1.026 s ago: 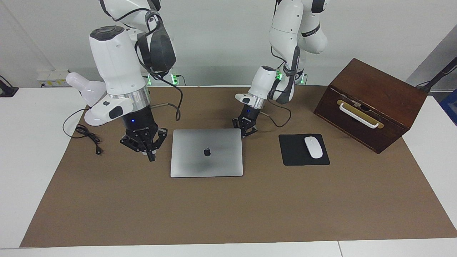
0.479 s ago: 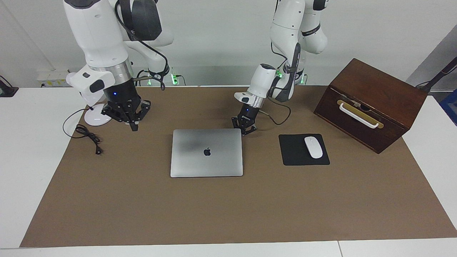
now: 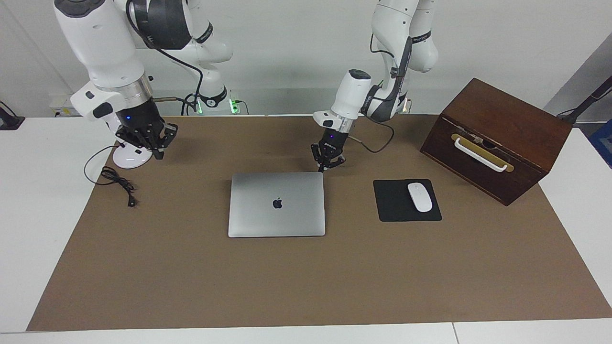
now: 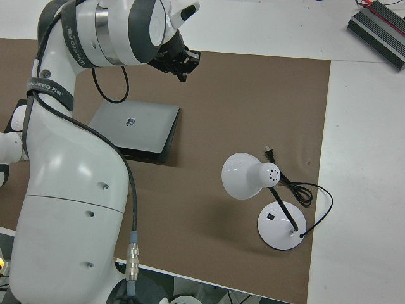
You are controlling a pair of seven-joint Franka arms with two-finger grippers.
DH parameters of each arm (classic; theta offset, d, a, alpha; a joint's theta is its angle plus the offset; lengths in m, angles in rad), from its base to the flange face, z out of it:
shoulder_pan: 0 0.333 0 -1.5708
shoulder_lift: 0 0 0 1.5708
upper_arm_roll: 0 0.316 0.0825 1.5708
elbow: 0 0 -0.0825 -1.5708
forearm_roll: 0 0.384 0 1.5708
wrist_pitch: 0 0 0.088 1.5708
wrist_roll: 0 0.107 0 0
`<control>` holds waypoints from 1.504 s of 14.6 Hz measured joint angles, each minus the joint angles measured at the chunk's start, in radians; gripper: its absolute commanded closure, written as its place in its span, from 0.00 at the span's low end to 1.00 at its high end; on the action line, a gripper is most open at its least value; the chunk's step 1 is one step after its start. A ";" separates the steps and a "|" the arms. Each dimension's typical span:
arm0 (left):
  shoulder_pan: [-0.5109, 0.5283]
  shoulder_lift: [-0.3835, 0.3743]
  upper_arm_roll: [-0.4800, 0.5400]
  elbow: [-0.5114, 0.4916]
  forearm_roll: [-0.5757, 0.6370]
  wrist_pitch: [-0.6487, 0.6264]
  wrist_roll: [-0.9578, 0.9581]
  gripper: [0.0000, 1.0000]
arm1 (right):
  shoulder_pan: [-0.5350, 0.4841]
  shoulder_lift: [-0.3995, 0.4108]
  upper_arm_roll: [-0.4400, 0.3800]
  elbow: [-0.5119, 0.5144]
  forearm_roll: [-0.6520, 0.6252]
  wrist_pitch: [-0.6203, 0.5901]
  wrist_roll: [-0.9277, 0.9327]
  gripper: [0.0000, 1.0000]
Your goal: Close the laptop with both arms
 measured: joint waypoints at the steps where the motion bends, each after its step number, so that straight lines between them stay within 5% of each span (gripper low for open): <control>1: 0.000 -0.033 0.003 -0.001 0.000 -0.051 0.000 1.00 | -0.016 -0.028 0.000 -0.041 0.000 0.018 -0.011 1.00; 10: 0.070 -0.255 0.015 0.092 0.003 -0.577 0.001 1.00 | -0.111 -0.083 -0.001 -0.111 0.003 0.027 0.019 1.00; 17: 0.181 -0.289 0.017 0.266 0.077 -0.881 0.003 0.98 | -0.135 -0.084 0.020 -0.113 0.003 0.050 -0.009 1.00; 19: 0.228 -0.289 0.018 0.316 0.090 -0.942 0.003 0.00 | -0.121 -0.086 0.026 -0.113 0.003 0.050 -0.009 1.00; 22: 0.308 -0.289 0.020 0.367 0.093 -1.005 0.005 0.00 | -0.114 -0.090 0.029 -0.113 0.003 0.050 -0.020 1.00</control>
